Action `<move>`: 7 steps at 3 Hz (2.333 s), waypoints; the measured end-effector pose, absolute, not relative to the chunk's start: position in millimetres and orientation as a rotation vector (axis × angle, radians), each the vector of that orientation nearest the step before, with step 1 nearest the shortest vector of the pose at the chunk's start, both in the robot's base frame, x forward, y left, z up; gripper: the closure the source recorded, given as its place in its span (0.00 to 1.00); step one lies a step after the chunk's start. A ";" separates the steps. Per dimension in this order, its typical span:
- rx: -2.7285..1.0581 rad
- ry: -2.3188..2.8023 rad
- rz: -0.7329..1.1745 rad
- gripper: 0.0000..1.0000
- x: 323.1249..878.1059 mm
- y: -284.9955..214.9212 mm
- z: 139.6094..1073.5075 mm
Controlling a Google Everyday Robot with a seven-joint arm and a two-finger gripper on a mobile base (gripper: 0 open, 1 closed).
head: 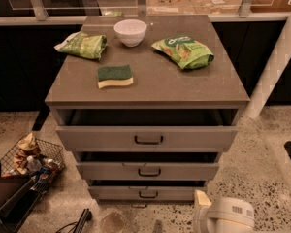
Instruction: Open bottom drawer
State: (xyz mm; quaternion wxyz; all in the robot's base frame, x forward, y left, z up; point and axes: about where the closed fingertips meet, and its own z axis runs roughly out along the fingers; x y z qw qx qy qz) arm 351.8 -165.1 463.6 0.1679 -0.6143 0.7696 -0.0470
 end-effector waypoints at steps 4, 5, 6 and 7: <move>-1.892 2.164 -0.121 0.00 423.3 -129.6 348.6; -1.942 2.151 -0.104 0.00 433.5 -115.4 312.5; -1.957 2.142 -0.083 0.00 436.3 -104.8 286.4; -1.952 2.115 -0.049 0.00 442.1 -93.3 269.3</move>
Offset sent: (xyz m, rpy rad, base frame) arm 0.0434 0.0074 -0.0661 -0.0408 0.0172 -0.0052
